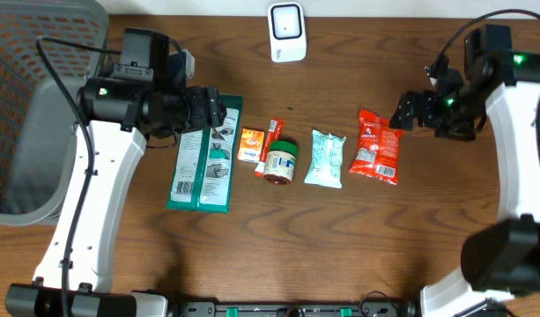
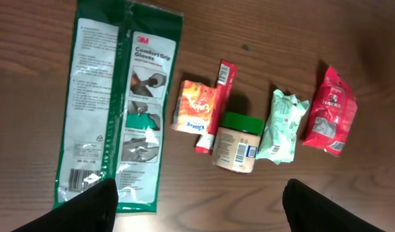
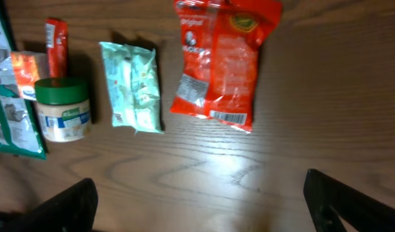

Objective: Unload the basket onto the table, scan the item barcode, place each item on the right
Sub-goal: 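Lift the glove package out with the left gripper and lay it left of the box, then reach the right gripper to the red snack bag and grasp it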

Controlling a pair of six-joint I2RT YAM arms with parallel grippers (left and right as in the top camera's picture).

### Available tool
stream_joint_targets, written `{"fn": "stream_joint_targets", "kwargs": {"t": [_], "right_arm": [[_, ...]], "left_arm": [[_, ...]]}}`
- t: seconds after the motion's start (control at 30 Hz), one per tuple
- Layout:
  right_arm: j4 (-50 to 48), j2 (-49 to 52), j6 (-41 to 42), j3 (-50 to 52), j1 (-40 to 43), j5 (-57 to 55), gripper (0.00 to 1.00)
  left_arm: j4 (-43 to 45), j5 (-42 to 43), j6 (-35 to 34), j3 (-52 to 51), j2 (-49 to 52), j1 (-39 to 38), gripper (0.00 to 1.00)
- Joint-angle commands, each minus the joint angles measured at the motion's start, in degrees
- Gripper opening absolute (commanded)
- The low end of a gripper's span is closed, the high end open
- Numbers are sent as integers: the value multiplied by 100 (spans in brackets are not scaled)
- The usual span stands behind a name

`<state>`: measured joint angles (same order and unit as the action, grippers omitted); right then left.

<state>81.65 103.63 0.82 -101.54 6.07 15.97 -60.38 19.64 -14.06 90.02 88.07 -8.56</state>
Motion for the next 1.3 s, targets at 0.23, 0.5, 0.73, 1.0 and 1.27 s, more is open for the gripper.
{"fn": "stream_joint_targets", "kwargs": {"t": [0.23, 0.5, 0.73, 1.0, 1.27], "right_arm": [[-671, 1775, -1104, -140, 605, 964, 62], [-1189, 2420, -1209, 11, 581, 1394, 64], [-2096, 2424, -1204, 977, 404, 1443, 66], [-2929, 2413, -1224, 1738, 136, 1440, 1], [-2092, 1416, -1226, 988, 437, 1440, 1]], "left_arm": [[0, 26, 94, -118, 144, -334, 82], [111, 26, 94, -146, 417, -551, 82], [179, 26, 94, -153, 577, -643, 82], [240, 26, 94, -168, 636, -643, 82], [376, 24, 96, -168, 636, -636, 82]]}}
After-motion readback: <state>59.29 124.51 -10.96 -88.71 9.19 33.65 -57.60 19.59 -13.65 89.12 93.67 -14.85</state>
